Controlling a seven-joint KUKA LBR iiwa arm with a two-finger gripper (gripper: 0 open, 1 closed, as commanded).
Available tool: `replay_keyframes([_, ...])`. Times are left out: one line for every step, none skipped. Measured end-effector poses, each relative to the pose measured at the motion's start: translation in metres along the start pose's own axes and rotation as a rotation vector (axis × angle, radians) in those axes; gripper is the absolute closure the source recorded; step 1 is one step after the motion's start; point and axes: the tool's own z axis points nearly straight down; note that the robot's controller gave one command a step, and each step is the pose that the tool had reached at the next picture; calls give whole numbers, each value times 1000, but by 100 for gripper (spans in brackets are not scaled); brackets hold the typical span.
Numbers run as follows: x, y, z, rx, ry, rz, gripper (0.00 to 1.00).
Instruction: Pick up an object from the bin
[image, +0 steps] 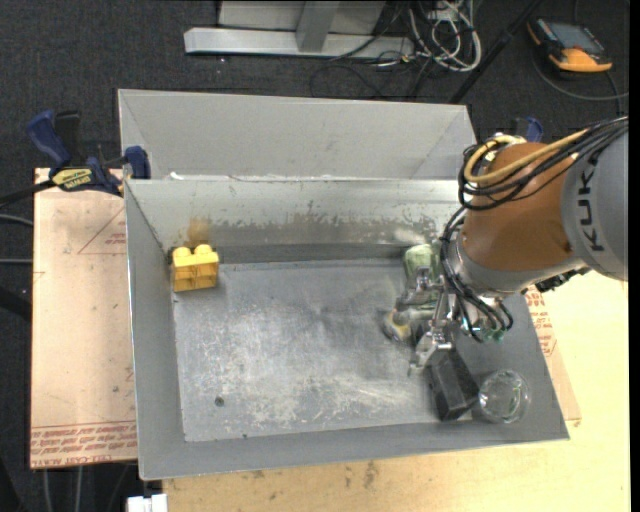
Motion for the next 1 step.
replay_keyframes([-2, 0, -4, 1, -8, -1, 0])
